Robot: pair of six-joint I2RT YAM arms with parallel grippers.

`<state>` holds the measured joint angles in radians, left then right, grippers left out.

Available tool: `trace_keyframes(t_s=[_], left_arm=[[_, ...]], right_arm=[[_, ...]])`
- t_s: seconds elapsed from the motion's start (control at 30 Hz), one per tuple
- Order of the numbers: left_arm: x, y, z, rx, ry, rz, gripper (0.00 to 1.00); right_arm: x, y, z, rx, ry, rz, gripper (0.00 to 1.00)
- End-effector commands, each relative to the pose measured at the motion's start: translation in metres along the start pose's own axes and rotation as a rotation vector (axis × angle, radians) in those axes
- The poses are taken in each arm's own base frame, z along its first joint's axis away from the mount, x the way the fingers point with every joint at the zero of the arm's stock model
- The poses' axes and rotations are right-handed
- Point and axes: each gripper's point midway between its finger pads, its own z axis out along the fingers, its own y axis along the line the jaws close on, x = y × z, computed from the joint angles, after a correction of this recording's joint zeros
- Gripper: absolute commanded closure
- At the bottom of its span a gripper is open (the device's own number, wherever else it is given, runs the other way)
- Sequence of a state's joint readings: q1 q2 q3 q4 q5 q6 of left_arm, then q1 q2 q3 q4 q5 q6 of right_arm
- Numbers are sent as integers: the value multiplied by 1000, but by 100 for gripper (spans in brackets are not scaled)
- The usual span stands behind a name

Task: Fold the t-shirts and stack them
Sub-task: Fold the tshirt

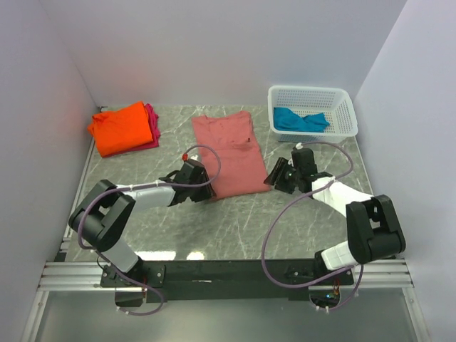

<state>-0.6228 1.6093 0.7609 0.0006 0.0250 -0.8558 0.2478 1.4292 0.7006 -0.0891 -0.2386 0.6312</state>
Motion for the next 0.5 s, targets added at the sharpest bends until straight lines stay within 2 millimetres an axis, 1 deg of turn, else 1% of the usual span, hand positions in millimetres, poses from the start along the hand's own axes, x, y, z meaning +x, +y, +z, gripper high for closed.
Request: trace_keyframes(t_s=[0.0, 0.13, 0.17, 0.23, 0.27, 0.33, 0.37, 0.4, 0.47], left_arm=[[3, 2, -2, -43, -11, 1, 64], [2, 14, -8, -102, -26, -5, 64], [2, 16, -9, -112, -32, 0, 62], [0, 14, -15, -105, -44, 1, 59], [1, 15, -16, -103, -44, 1, 54], [-1, 14, -20, -94, -51, -1, 52], [1, 14, -20, -89, -48, 0, 51], [1, 14, -20, -89, -50, -1, 50], [3, 13, -18, -77, -45, 1, 50]], right_arm=[[-7, 7, 11, -38, 0, 16, 41], [0, -1, 23, -8, 40, 31, 46], [4, -5, 26, 4, 53, 36, 46], [6, -7, 29, 6, 57, 37, 46], [9, -9, 32, 13, 68, 43, 47], [10, -10, 35, 8, 74, 47, 49], [12, -10, 37, 7, 85, 54, 51], [13, -10, 38, 6, 93, 59, 56], [15, -9, 39, 1, 101, 63, 61]])
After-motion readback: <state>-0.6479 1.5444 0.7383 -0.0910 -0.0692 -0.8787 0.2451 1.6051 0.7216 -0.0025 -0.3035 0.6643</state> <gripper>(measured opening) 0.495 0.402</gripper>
